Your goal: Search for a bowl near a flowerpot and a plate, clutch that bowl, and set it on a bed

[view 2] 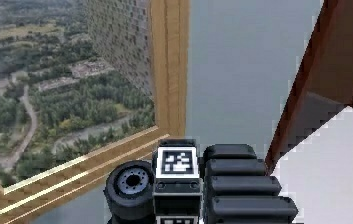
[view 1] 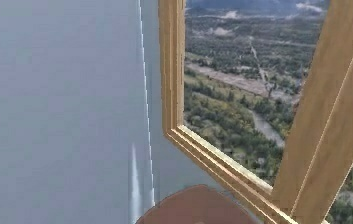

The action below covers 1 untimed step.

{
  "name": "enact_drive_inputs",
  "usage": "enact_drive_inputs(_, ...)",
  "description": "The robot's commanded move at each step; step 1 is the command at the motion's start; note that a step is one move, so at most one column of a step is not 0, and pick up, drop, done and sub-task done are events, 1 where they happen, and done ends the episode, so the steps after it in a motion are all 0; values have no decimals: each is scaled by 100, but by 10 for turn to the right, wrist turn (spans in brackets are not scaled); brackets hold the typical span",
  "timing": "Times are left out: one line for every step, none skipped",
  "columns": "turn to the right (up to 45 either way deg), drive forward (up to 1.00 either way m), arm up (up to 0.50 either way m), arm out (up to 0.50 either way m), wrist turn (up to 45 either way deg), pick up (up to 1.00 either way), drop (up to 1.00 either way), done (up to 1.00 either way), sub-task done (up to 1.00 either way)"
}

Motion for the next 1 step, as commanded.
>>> enact_drive_inputs(120, 0, 0, 0, 0, 0, 0, 0, 0)
